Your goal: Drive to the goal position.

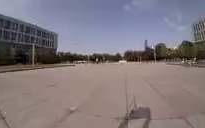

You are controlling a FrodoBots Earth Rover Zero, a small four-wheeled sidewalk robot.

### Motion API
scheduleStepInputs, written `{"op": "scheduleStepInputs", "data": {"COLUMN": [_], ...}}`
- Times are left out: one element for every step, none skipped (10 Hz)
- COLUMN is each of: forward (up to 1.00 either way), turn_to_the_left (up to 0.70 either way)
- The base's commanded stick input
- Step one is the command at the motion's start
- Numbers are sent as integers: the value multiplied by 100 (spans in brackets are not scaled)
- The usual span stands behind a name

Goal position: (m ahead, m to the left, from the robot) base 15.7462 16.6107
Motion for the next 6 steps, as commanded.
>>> {"op": "scheduleStepInputs", "data": {"forward": [100, 100, 100, 100, 100, 100], "turn_to_the_left": [-39, -39, -39, -20, -2, 1]}}
